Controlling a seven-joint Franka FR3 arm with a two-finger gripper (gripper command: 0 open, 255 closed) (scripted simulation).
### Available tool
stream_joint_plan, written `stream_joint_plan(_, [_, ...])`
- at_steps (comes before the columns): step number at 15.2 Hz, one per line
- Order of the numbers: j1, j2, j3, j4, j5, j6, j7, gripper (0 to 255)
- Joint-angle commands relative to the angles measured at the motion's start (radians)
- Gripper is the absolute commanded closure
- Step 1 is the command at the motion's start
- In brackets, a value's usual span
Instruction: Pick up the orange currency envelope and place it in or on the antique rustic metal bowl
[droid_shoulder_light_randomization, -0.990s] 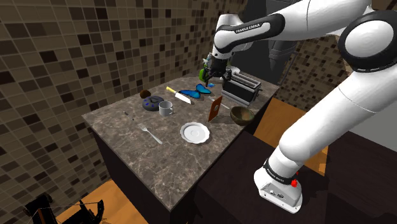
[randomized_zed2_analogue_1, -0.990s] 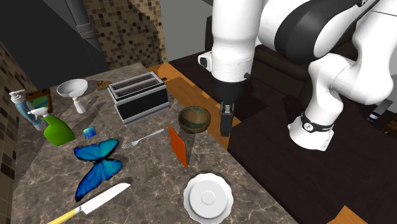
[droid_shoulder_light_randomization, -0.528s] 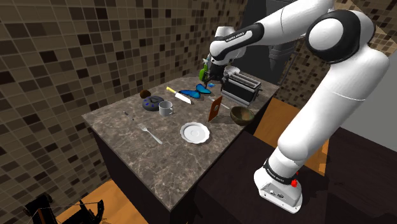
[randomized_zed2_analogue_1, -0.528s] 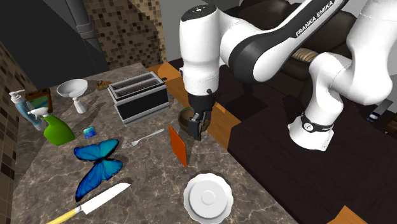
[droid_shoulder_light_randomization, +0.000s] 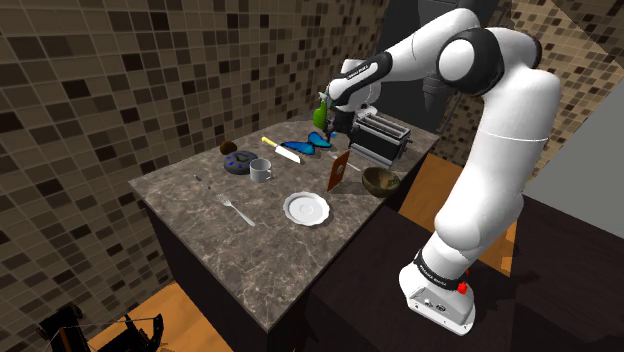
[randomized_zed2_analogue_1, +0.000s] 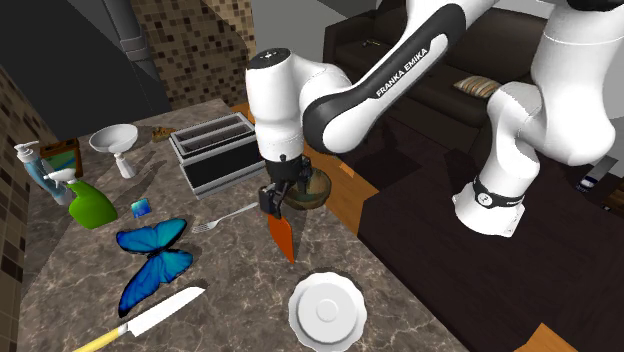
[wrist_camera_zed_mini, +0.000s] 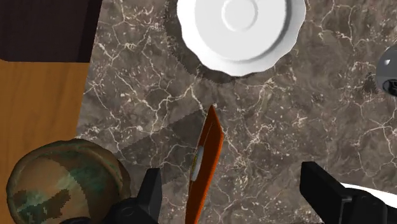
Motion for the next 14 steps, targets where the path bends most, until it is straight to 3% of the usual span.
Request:
stream_joint_plan(1, [-0.015,0.058,-0.014,0.042,0.013,0.014,0.029,0])
stream_joint_plan(9, [-0.09,0.277,-0.067,0.196,0.079,0.068,0.12,0])
stream_joint_plan(14, [-0.094,0.312,-0.061,0.19,0.088,0.109,0.115,0])
